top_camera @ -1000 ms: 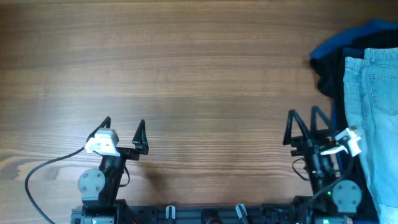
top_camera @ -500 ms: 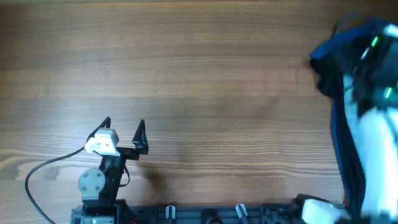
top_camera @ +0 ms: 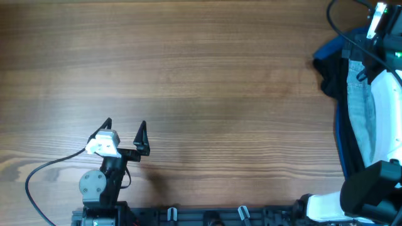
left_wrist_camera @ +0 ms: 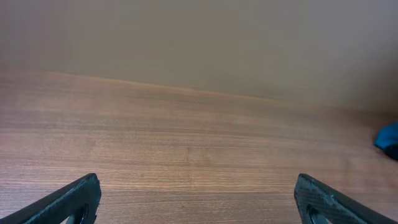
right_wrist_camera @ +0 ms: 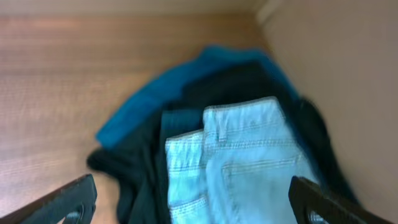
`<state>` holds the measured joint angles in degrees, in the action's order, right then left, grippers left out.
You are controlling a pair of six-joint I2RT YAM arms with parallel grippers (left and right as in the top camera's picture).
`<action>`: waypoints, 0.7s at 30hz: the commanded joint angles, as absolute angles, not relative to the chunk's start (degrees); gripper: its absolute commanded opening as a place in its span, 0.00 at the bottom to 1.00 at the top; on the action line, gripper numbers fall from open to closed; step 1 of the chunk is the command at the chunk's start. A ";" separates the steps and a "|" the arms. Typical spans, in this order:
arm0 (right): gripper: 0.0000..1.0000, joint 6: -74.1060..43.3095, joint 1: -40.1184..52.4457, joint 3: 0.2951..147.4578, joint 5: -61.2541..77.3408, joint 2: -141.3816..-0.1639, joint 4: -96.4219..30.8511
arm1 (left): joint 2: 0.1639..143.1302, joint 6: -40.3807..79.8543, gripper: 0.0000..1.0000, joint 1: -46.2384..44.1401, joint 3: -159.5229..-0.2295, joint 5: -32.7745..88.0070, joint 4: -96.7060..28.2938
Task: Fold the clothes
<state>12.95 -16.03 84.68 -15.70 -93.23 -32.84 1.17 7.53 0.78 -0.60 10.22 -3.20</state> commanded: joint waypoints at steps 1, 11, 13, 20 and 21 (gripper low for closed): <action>1.00 20.82 -17.96 85.06 -16.93 -95.83 -30.74 | 0.93 6.42 1.00 1.08 -0.32 9.72 -3.46; 0.97 22.31 -26.52 85.06 -11.90 -107.70 -27.79 | 0.93 6.42 1.00 1.08 -0.32 9.72 -3.46; 0.93 22.52 -26.70 85.06 -11.57 -109.97 -26.17 | 0.93 6.42 1.00 1.08 -0.32 9.72 -3.46; 0.85 22.31 -27.05 85.06 -11.73 -115.77 -23.75 | 0.93 6.42 1.00 1.08 -0.32 9.72 -3.46; 0.85 22.35 -27.05 85.06 -11.77 -116.18 -23.51 | 0.93 6.42 1.00 1.08 -0.34 9.72 -3.46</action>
<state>22.00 -26.79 84.68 -12.86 -114.04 -24.27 1.17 7.53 0.78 -0.60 10.22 -3.20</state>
